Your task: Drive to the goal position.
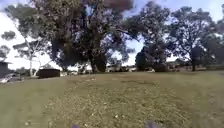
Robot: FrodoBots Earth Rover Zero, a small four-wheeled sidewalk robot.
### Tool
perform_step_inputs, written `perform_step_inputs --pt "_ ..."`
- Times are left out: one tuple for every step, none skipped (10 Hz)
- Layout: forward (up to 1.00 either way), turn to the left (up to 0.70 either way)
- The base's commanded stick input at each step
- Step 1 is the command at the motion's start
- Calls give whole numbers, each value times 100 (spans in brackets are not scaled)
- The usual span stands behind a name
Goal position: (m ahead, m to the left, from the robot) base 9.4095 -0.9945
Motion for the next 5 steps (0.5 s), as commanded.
perform_step_inputs --pt "70 -33" --pt "70 -31" --pt "70 -25" --pt "70 0" --pt "70 0"
